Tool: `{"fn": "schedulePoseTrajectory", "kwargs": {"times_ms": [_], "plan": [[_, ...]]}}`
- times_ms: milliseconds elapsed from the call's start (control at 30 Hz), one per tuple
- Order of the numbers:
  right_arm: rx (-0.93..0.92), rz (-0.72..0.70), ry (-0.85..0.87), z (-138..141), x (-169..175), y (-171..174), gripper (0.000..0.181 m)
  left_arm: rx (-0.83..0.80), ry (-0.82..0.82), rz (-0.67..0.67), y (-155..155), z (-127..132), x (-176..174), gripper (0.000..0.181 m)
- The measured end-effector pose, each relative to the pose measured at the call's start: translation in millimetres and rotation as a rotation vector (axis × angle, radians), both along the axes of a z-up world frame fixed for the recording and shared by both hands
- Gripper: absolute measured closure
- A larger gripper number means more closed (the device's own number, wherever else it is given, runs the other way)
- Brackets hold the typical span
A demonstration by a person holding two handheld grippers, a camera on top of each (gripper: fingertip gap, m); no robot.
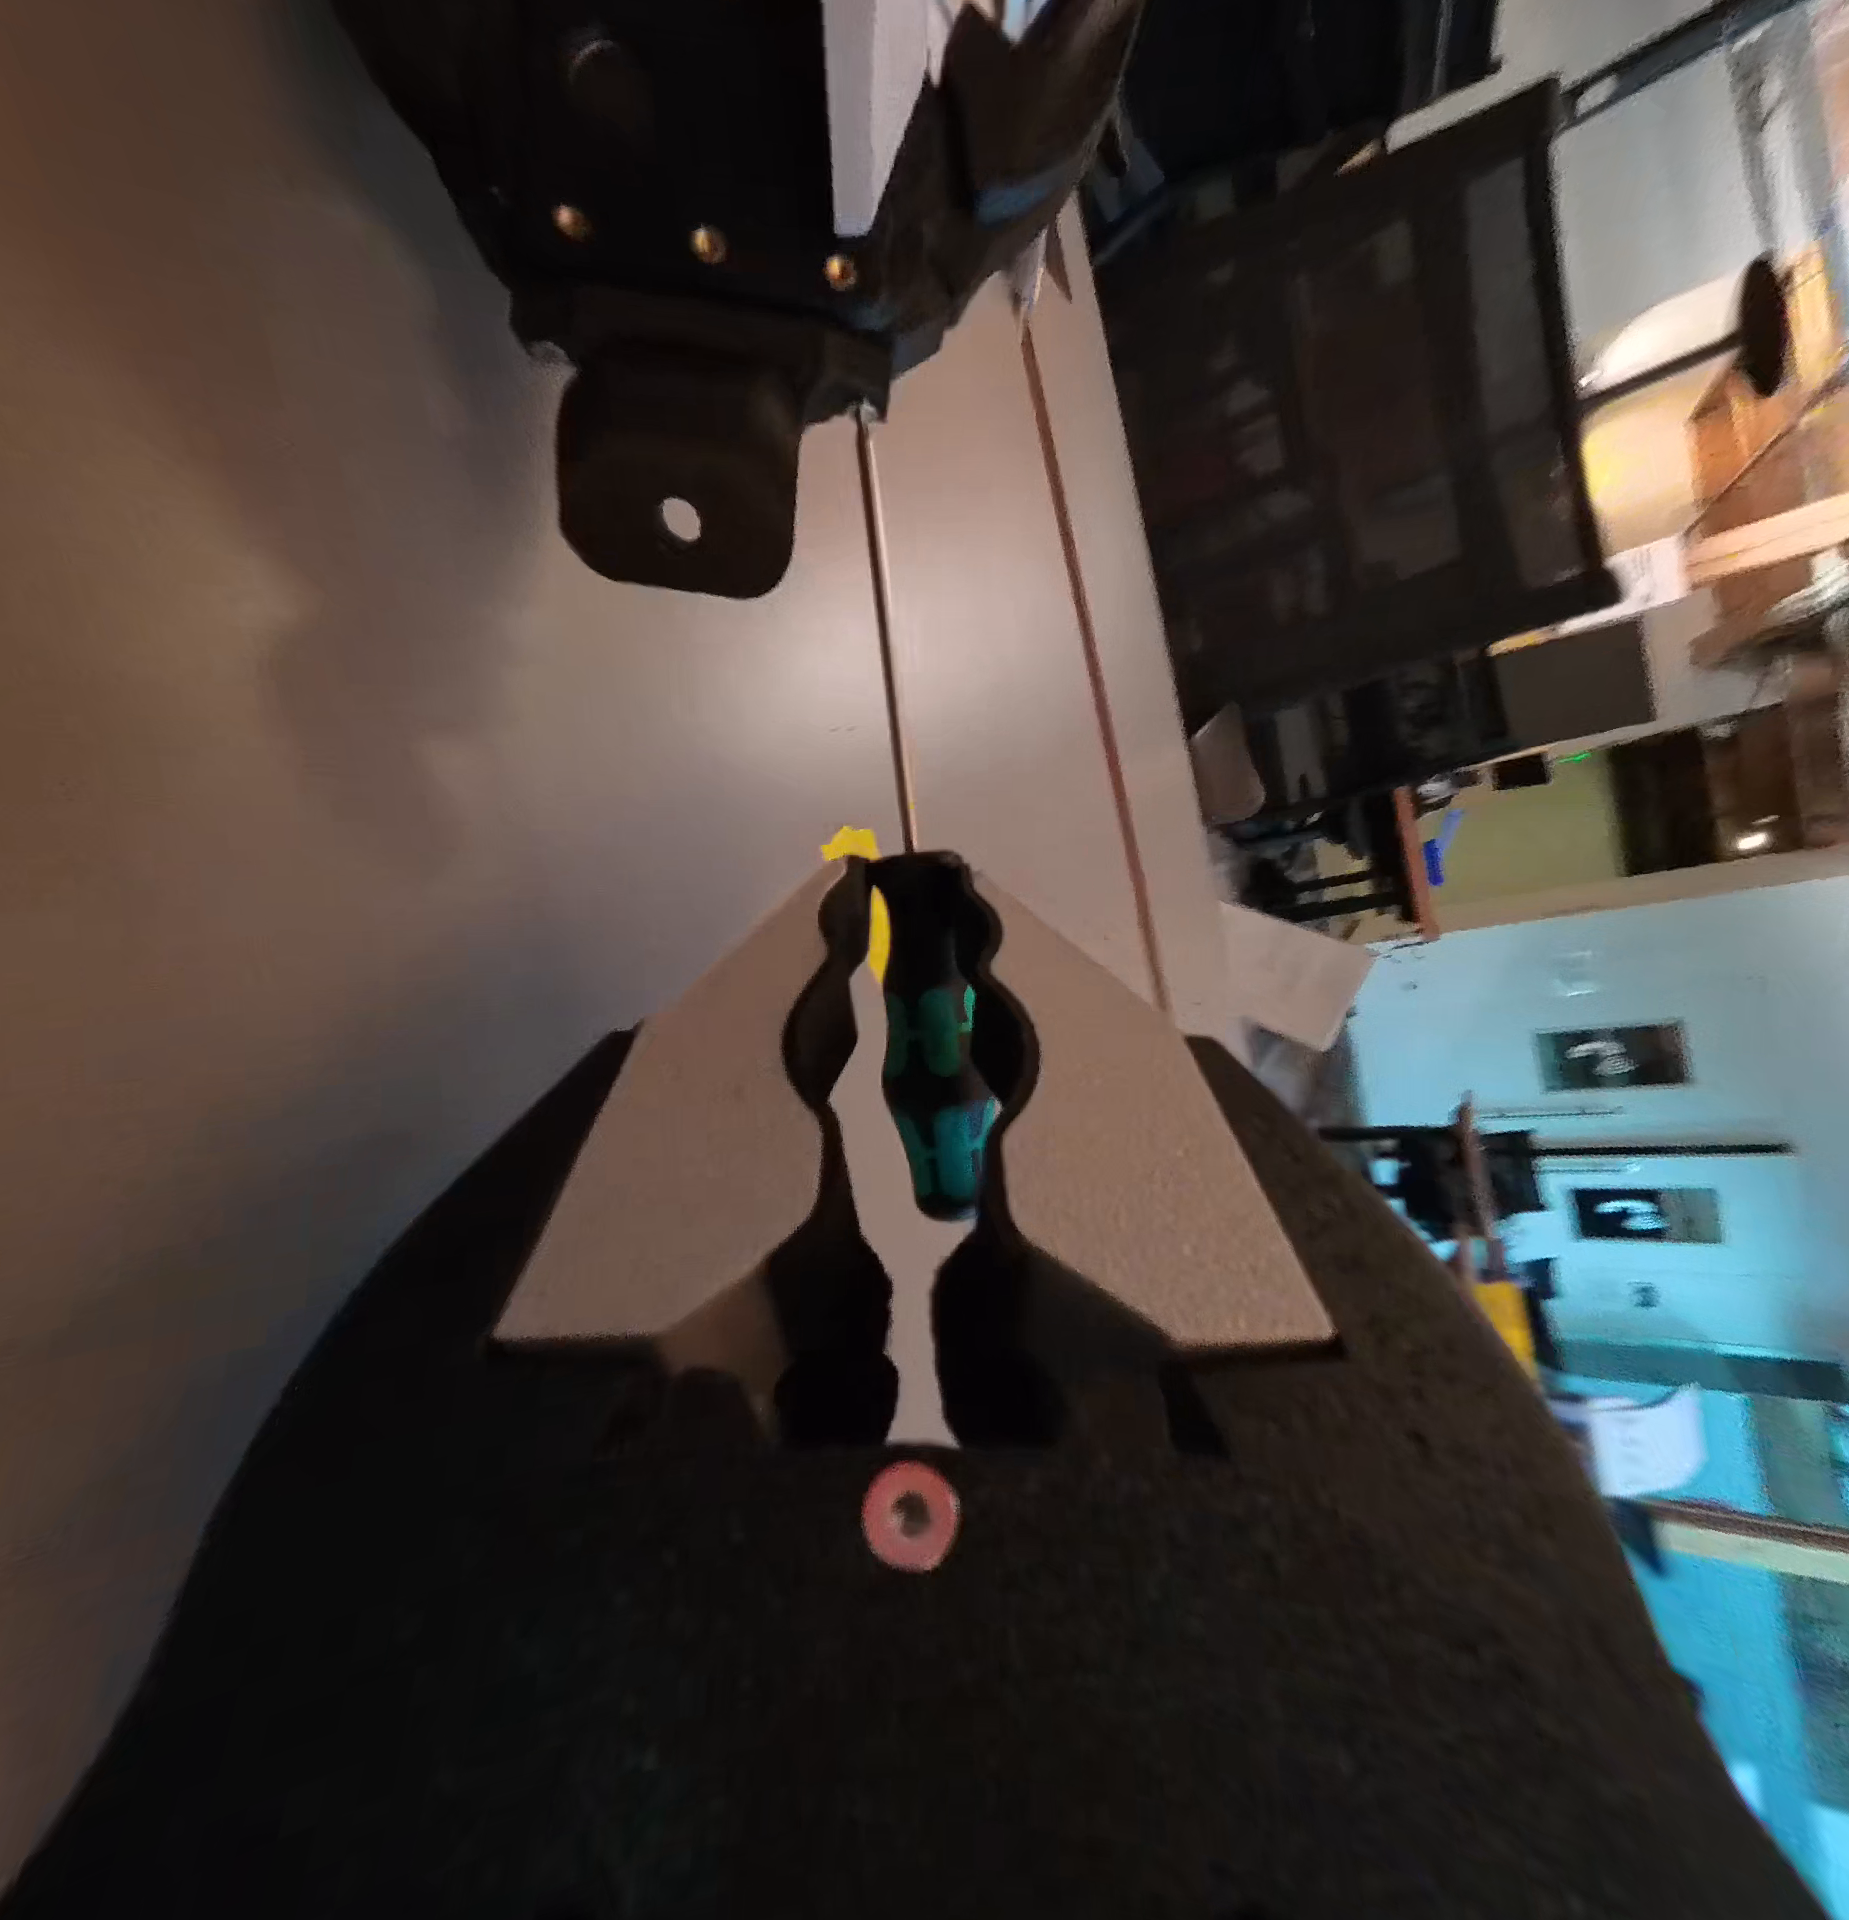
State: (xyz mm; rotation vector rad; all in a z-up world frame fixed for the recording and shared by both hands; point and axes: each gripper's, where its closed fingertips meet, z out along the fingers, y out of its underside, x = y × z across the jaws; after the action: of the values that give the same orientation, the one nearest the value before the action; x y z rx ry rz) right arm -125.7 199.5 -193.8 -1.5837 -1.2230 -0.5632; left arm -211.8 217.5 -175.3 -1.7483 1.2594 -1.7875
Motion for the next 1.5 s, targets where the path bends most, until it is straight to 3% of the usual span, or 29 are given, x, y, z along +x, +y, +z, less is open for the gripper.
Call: {"fn": "schedulePoseTrajectory", "kwargs": {"times_ms": [67,233,533,600,633,867,1000,1133,1233,1300,1433,1500], "plan": [[-0.107,-0.005,0.116,-5.3,-1.9,-1.4,0.166,0.006,-0.005,0.004,0.2,0.6,-0.3,0.16],[-0.576,0.024,0.407,-30.9,-10.1,-18.2,0.167,0.112,0.002,-0.052,-13.6,-3.0,0.0,0.16],[-1.671,0.134,0.729,-23.8,-15.1,-82.5,0.167,0.334,-0.034,-0.203,-55.2,-2.6,3.6,0.159],[-1.891,0.154,0.819,-17.4,-15.1,-94.4,0.166,0.382,-0.026,-0.224,-60.9,-4.7,4.2,0.159],[-1.911,0.14,0.831,-21.6,-13.5,-93.4,0.166,0.402,-0.012,-0.222,-61.4,-7.7,5.2,0.159],[-1.441,0.241,0.682,-34.6,-13.5,-81.0,0.163,0.392,0.027,-0.197,-55.1,-13.9,5.7,0.16],[-1.102,0.171,0.549,-34.0,-7.8,-72.2,0.139,0.392,0.029,-0.196,-56.0,-14.2,6.3,0.16],[-0.551,0.037,0.362,-18.8,6.4,-65.6,0.135,0.372,0.037,-0.189,-54.6,-14.6,7.0,0.16],[-0.291,-0.012,0.185,-19.2,7.0,-76.5,0.14,0.362,0.04,-0.185,-53.8,-14.7,7.2,0.16],[-0.29,-0.05,0.116,-34.5,5.9,-78.1,0.137,0.359,0.041,-0.187,-54.5,-14.7,7.0,0.16],[-0.277,-0.056,0.076,-36.7,7.2,-69.5,0.169,0.358,0.042,-0.188,-55.5,-14.8,7.6,0.16],[-0.334,-0.024,0.081,-37.8,7.1,-69.2,0.169,0.358,0.047,-0.191,-55.4,-15.8,7.1,0.16]]}}
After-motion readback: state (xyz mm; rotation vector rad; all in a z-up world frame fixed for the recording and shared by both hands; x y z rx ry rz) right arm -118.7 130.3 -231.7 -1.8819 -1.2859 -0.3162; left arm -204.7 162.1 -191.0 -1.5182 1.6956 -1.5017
